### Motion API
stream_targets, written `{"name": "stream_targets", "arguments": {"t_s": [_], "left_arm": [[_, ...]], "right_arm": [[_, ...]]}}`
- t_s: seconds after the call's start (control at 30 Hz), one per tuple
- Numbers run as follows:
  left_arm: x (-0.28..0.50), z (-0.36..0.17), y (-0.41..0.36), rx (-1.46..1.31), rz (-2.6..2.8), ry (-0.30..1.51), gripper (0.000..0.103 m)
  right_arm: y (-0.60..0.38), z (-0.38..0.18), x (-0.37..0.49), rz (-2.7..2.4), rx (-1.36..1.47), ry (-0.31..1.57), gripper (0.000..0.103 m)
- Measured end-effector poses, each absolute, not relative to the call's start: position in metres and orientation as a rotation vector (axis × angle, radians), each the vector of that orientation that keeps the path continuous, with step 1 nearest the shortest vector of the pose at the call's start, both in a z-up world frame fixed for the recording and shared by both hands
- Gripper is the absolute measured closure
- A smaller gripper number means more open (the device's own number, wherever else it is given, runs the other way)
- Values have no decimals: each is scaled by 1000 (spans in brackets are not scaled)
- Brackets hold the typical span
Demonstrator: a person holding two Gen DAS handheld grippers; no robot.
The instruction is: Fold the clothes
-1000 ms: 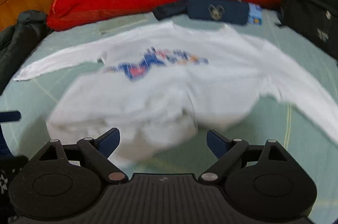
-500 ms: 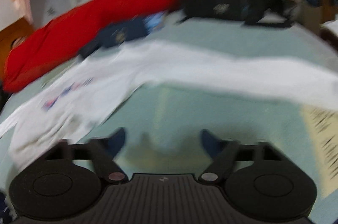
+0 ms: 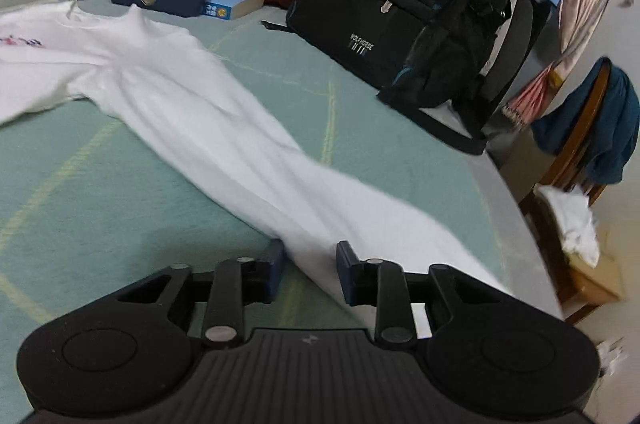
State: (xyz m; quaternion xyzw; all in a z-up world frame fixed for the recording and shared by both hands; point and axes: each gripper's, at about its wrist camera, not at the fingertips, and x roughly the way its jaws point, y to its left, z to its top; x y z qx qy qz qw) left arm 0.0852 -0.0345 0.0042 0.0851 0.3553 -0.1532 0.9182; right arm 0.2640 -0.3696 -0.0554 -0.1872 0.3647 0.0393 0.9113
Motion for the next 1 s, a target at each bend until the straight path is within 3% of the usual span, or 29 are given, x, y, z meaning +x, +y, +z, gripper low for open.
{"name": "stream_targets", "arguments": {"t_s": [0.23,0.33,0.37,0.47,0.53,0.73,0.77,0.8,0.9,1.0], "left_arm": [[95,-3,-39,157,-318,748,11],[100,-4,-42,158,-323,752,11],[100,-4,-44,161,-327,750,11],[99,-2,-46,167,-336,749,11],[99,-2,-46,170,-328,750,11],[100,-1,-38,158,-296,751,11],[101,-1,-36,153,-294,752,11],[103,-2,-35,150,-292,755,11],[109,-4,-33,142,-285,765,11],[113,-7,-35,142,-296,775,11]], "right_arm": [[-378,-23,245,272,-264,864,93],[-377,-6,240,329,-245,854,85],[-377,1,240,341,-236,834,78],[-379,20,262,330,-212,750,73],[-380,15,292,307,-201,749,63],[-391,-36,359,254,-185,867,62],[-392,-46,364,253,-188,888,64],[-393,-52,364,263,-186,890,77],[-393,-54,353,316,-187,852,96],[-391,-53,353,296,-218,836,99]]}}
